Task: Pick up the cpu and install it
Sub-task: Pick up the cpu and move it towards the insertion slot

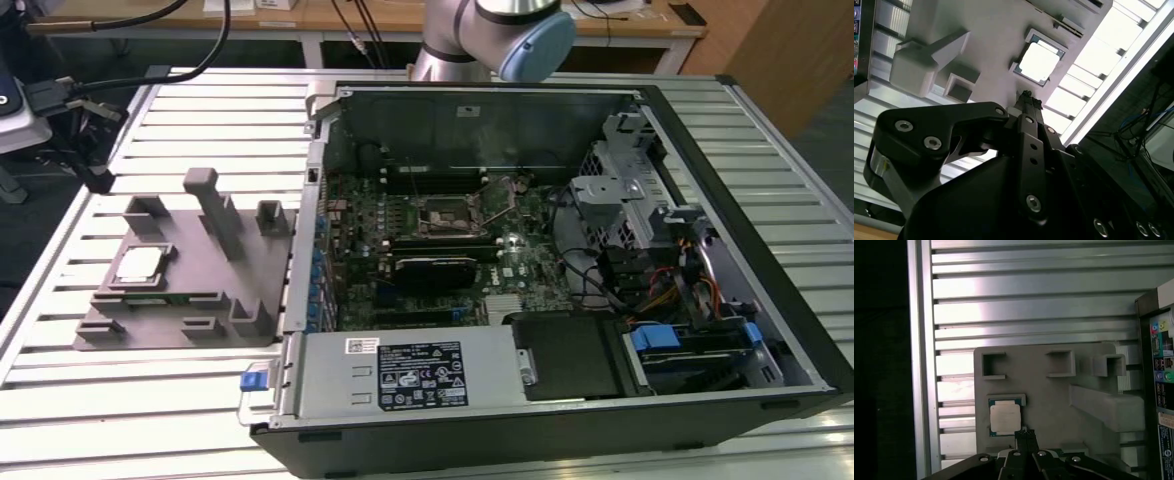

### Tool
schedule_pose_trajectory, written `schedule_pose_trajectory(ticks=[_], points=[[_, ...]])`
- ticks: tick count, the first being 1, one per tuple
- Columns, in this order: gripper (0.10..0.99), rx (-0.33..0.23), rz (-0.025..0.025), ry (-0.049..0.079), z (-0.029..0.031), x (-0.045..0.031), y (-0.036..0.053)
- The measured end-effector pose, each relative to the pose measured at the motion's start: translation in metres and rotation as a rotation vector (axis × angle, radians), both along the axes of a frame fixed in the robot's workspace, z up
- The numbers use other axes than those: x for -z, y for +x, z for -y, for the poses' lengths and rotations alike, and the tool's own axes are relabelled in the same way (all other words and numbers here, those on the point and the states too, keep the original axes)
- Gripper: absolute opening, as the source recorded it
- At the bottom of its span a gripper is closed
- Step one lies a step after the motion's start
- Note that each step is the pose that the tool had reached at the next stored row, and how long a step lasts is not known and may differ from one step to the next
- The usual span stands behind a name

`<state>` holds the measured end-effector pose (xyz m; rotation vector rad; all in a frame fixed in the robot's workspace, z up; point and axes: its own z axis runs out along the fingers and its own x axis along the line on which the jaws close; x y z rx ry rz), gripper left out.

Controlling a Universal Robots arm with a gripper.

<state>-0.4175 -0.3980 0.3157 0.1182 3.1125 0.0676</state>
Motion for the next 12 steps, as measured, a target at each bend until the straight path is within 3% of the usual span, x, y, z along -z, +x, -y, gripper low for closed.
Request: schedule_pose_trajectory(ticks=[12], points=[[0.106, 0.0, 0.0001, 0.0, 0.0, 0.0042, -0.0071]])
